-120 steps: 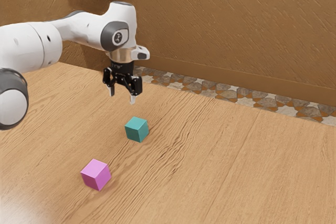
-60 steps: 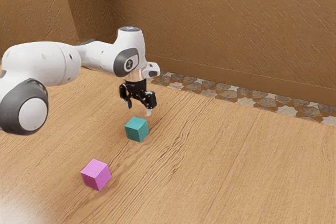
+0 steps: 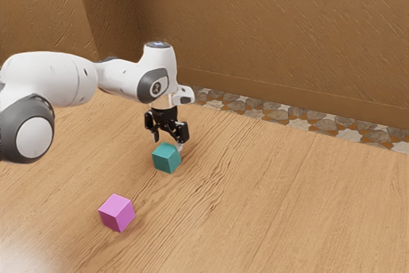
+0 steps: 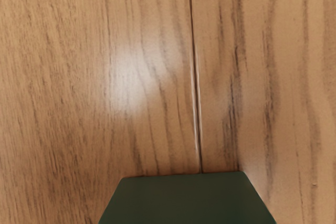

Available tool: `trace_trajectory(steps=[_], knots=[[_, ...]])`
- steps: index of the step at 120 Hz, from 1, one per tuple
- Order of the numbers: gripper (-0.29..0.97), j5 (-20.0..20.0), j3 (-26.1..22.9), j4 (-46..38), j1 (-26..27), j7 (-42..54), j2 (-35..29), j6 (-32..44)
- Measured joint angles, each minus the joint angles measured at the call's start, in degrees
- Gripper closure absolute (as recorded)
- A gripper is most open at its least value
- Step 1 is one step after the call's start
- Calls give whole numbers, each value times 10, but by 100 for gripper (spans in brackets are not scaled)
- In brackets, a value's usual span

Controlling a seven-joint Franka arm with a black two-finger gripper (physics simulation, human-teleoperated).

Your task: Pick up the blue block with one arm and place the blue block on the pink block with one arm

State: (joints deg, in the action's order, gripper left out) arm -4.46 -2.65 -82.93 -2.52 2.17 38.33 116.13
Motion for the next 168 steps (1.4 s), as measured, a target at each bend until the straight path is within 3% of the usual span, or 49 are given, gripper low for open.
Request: trace_trajectory(steps=[76,102,128,147,168], knots=[[0,-1,0,-60,2,6,-3,48],[20,0,0,-61,3,6,-3,53],[26,-3,0,-61,3,5,-9,55],[30,-1,-1,-94,7,4,-57,56],[31,4,0,-236,14,0,-189,65]])
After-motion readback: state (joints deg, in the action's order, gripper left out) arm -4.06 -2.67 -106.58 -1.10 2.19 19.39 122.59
